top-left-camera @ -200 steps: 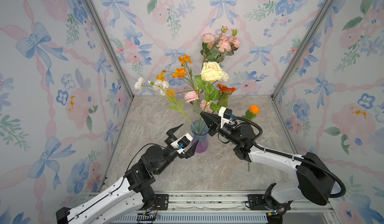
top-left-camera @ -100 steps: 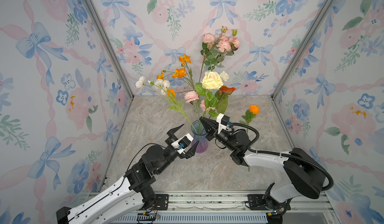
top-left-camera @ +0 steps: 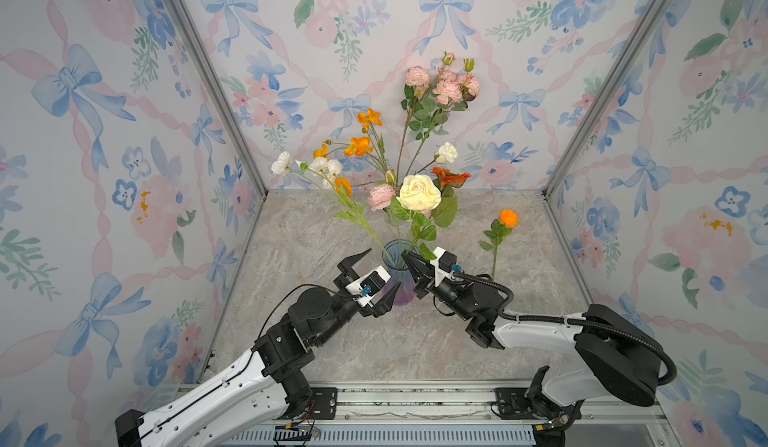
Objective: Arrange the flowers into the vase
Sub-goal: 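Lower the cream rose stem into the vase with right gripper, then open right gripper and draw back from the vase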
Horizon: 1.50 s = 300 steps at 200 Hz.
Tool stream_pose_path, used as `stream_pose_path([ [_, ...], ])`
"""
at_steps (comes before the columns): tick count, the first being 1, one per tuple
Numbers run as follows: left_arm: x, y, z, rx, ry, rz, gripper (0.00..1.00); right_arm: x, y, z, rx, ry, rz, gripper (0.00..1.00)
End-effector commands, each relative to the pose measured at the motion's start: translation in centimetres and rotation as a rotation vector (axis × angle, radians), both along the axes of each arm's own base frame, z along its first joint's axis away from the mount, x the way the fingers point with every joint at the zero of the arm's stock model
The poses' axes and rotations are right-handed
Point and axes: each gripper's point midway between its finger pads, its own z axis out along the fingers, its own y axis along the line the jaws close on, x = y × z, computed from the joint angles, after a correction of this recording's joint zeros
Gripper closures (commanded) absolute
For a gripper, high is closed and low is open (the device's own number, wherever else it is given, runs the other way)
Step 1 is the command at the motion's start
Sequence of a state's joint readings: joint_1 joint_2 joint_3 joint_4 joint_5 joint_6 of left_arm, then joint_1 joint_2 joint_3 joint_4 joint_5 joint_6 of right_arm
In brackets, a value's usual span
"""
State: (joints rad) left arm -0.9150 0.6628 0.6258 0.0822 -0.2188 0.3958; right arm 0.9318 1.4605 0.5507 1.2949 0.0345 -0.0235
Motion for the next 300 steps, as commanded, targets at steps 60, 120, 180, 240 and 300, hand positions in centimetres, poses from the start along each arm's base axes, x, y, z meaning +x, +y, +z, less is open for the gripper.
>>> stream_pose_path([
  [60,0.0,-0.1,0.4,-0.033,-0.001,-0.011,0.02,0.1,-1.9,0.4,0.013,-0.004,-0.102,0.62],
  [120,-0.1,0.0,0.6,-0.04,-0.004,-0.019,0.02,0.7,-3.9,0.1,-0.091,0.118,-0.166,0.23],
  [180,-0.2,-0.1,0.6,-0.042,-0.002,-0.025,0.02,0.1,-8.2,-1.6,-0.22,0.275,-0.179,0.01],
  [240,-0.1,-0.1,0.6,-0.042,-0.001,-0.029,0.02,-0.7,-11.6,-2.2,-0.339,0.416,-0.162,0.03],
  [300,-0.1,-0.9,0.1,-0.023,0.017,-0.06,0.02,-2.3,-15.1,-4.6,-0.404,0.58,-0.22,0.03],
])
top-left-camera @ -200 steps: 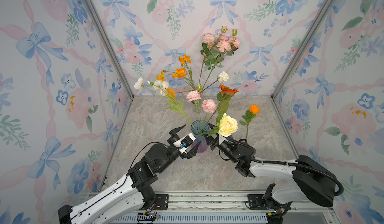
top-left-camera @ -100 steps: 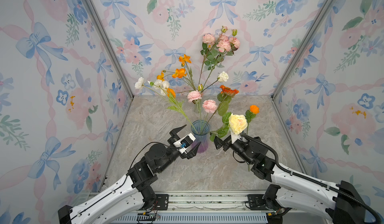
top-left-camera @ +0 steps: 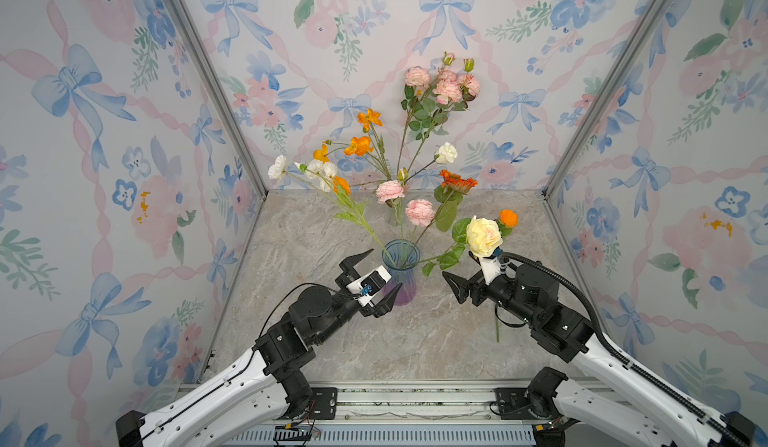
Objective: Arrange the flowers into the vase
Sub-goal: 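Open right gripper and draw back from the vase, then move right gripper down to the orange rose stem and grasp it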
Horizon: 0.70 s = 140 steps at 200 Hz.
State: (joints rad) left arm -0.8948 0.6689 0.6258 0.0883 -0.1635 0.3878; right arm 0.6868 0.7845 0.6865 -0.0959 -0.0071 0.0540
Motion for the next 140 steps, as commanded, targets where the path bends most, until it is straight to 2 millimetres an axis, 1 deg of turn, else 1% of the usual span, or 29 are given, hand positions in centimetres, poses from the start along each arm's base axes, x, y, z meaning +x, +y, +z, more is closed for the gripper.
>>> stream_pose_path([
  [1,0.0,-0.5,0.0,-0.014,0.011,-0.026,0.02,-1.2,-1.9,-2.2,-0.035,0.123,-0.043,0.03],
  [17,0.0,-1.0,-0.3,-0.001,0.027,-0.043,0.02,-1.5,-3.2,-3.2,-0.029,0.149,-0.098,0.03],
  [27,0.0,-1.3,-0.7,0.01,0.037,-0.053,0.02,-1.3,-4.6,-3.9,-0.021,0.168,-0.167,0.03],
  [51,-0.1,-2.2,-1.4,0.036,0.064,-0.094,0.02,-0.4,-8.9,-5.9,-0.011,0.246,-0.395,0.03],
  [73,-1.3,-4.6,-3.1,0.073,0.134,-0.228,0.02,0.9,-13.3,-8.7,0.006,0.434,-0.622,0.02],
  [85,-1.9,-5.8,-4.6,0.092,0.193,-0.294,0.02,1.7,-14.4,-10.3,0.041,0.55,-0.669,0.02],
  [87,-1.9,-6.0,-3.6,0.078,0.182,-0.301,0.02,1.9,-14.5,-10.6,0.049,0.567,-0.674,0.02],
  [89,-1.9,-6.2,-3.5,0.078,0.186,-0.308,0.02,2.0,-14.6,-10.9,0.056,0.587,-0.681,0.02],
  [105,-1.8,-7.1,-4.6,0.11,0.225,-0.321,0.02,3.5,-15.3,-12.9,0.101,0.71,-0.708,0.0],
  [111,-1.8,-7.3,-5.0,0.124,0.234,-0.32,0.02,4.1,-15.5,-13.7,0.099,0.748,-0.712,0.03],
  [122,-1.9,-7.5,-5.4,0.139,0.239,-0.319,0.02,5.3,-15.8,-14.9,0.085,0.798,-0.726,0.11],
  [140,-2.1,-7.5,-5.5,0.146,0.227,-0.311,0.02,7.4,-16.3,-16.5,0.034,0.843,-0.738,0.32],
])
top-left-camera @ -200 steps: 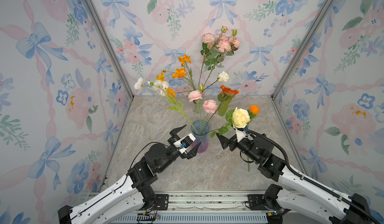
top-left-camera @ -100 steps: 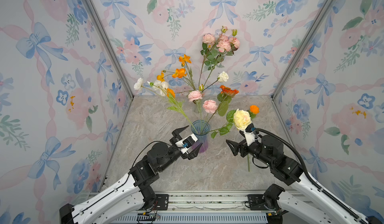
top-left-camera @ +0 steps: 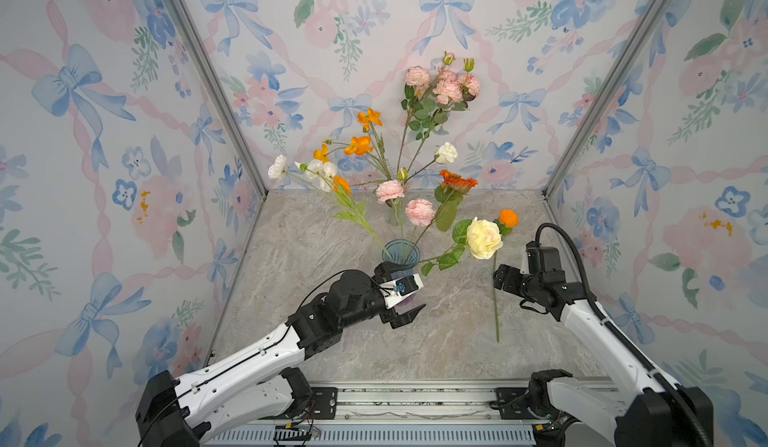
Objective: Arrange the flowers into the vase
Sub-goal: 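Move right gripper down to the orange rose stem and grasp it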
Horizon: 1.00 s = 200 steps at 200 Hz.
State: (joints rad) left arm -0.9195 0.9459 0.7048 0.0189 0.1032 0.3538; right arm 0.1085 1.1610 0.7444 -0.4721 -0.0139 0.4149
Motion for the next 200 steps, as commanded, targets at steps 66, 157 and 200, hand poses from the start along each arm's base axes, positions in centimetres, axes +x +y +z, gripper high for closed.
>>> stream_pose_path([
  [66,-0.9,-0.1,0.9,-0.01,-0.012,-0.011,0.02,9.5,-1.1,-5.3,-0.08,0.189,-0.013,0.59],
  [157,-1.0,0.1,1.5,-0.023,-0.023,-0.01,0.02,10.0,-1.5,-8.9,-0.133,0.298,-0.025,0.73],
  [200,-1.0,0.2,1.7,-0.029,-0.024,-0.008,0.02,9.6,-1.2,-9.8,-0.112,0.335,-0.013,0.84],
])
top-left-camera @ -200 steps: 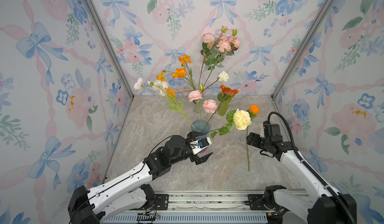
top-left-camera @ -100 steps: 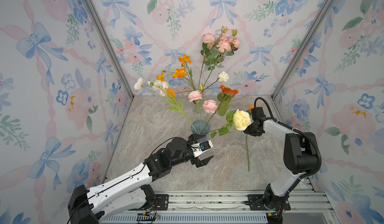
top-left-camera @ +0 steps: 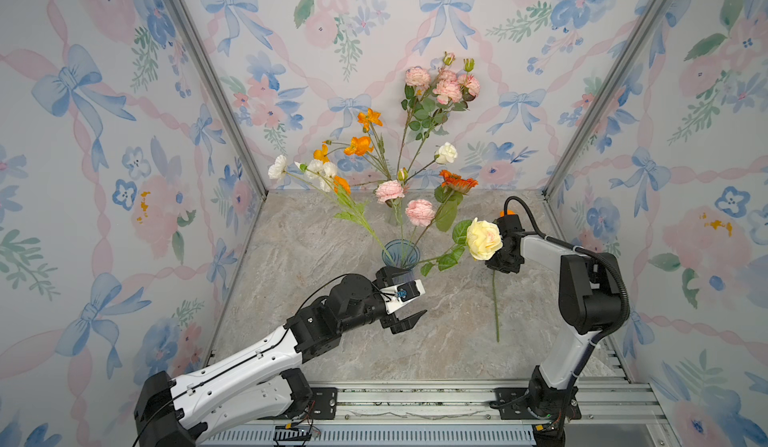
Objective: Arrange the flowers into the vase
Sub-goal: 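Move right gripper down to the orange rose stem and grasp it, then lift the orange rose with right gripper toward the vase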
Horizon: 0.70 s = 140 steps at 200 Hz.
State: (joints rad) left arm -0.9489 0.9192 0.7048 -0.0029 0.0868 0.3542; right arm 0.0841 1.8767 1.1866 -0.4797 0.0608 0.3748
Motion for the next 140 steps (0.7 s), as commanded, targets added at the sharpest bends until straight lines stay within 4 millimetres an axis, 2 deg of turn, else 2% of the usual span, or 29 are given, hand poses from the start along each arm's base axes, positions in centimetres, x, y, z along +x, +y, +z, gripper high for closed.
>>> stream_pose_path([
  [1,-0.1,0.2,1.3,-0.028,-0.017,0.006,0.02,-0.7,0.0,-1.2,0.001,0.063,0.005,0.84],
  [53,-0.1,0.3,1.5,-0.034,-0.02,0.007,0.02,-1.2,0.1,-1.3,0.007,0.074,0.017,1.0],
  [77,-0.1,0.3,1.5,-0.036,-0.019,0.009,0.02,-1.3,0.1,-0.8,0.0,0.058,0.028,1.0],
  [100,-0.1,0.4,1.6,-0.037,-0.022,0.012,0.02,-0.9,0.4,0.8,0.011,-0.016,0.046,1.0],
  [137,-0.1,0.4,1.8,-0.04,-0.025,0.014,0.02,-0.9,1.2,4.7,0.052,-0.169,0.066,1.0],
  [140,-0.1,0.4,1.8,-0.04,-0.025,0.015,0.02,-0.9,1.3,5.7,0.057,-0.199,0.068,1.0],
])
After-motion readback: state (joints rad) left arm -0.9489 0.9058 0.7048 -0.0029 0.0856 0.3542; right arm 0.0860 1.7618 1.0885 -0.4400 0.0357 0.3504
